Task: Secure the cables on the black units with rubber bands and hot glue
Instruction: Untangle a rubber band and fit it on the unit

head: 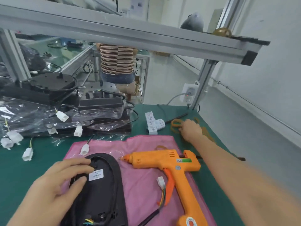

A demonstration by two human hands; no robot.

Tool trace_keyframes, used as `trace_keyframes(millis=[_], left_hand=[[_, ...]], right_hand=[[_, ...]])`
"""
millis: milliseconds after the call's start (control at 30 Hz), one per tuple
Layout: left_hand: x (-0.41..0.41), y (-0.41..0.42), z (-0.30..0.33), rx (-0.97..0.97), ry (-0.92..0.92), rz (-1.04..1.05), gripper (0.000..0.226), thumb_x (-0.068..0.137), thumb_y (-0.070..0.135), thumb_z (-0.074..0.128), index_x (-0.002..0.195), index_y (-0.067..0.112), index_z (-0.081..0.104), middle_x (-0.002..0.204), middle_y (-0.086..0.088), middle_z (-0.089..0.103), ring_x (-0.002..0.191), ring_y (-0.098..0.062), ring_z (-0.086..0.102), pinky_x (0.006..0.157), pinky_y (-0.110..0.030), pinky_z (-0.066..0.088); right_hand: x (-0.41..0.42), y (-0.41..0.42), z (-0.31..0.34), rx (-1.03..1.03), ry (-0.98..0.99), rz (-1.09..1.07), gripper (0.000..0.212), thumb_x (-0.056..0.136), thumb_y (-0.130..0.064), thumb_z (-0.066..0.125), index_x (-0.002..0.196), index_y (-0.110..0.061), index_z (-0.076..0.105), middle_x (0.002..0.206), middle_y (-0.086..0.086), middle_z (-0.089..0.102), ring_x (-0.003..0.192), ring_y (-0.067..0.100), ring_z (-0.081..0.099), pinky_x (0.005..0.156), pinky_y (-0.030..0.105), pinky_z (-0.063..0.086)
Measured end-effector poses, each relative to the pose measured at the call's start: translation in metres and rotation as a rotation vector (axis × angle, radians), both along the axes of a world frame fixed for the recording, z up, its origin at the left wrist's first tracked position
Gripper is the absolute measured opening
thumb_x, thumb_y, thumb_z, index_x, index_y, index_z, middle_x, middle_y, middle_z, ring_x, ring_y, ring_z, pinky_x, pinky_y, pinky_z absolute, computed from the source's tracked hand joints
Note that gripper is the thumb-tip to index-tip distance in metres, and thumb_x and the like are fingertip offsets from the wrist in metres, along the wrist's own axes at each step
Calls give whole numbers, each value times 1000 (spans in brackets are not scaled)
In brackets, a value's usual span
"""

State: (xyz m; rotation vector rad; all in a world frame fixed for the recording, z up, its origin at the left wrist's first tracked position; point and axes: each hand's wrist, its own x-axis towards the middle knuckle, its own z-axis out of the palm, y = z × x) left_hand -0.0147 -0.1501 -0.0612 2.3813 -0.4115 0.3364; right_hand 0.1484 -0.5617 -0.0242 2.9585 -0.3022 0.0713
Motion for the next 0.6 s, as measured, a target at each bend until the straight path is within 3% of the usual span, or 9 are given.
trace_keyframes(millis=[100,167,233,367,433,500,533,600], left_hand=[[-3,-23,40,-162,-44,12,17,82,38,64,95,47,70,113,21,66,110,6,56,92,-3,35],[-6,-25,44,-244,-1,31,36,83,11,74,88,47,71,109,23,67,107,7,57,92,-3,35],[-8,-27,46,-289,48,39,50,81,-3,70,84,48,71,107,25,67,107,7,57,95,-5,35],[-5,-33,53,-323,109,35,51,83,-3,66,84,48,71,103,30,67,103,13,57,90,1,33],[-4,-34,59,-338,106,73,48,83,-3,65,83,44,72,99,30,67,99,12,58,86,2,34],[-6,-36,63,-374,102,116,44,84,-1,65,80,42,73,97,26,69,95,5,59,84,-7,39],[-6,-37,65,-406,102,129,41,85,1,66,81,42,72,96,22,70,94,-1,60,83,-13,40],[-4,-42,70,-507,97,156,36,87,6,66,89,42,71,97,14,70,92,-11,62,84,-22,44]], right_hand=[[9,4,-11,-71,-63,29,32,100,-28,44,121,-10,61,124,11,54,117,29,51,94,39,40],[7,9,-16,-142,-125,118,30,99,-29,44,115,-15,64,120,8,58,113,28,53,92,38,38],[3,14,-19,-152,-142,202,29,97,-27,40,107,-17,65,116,8,62,107,27,57,88,37,37],[-7,15,-10,-95,-82,218,30,94,-31,41,84,-15,63,104,9,67,97,28,60,83,36,35],[-11,18,-4,-143,-43,226,24,94,-32,44,82,-18,59,100,5,68,95,26,61,85,36,34],[-16,26,1,-125,-97,209,22,96,-27,43,87,-16,60,98,6,68,93,26,61,84,36,34],[-20,32,7,-4,-193,185,24,97,-24,44,85,-12,62,95,9,67,90,29,61,80,36,35],[-36,54,31,545,-425,120,27,94,-20,48,74,-7,61,80,11,63,78,29,58,69,34,36]])
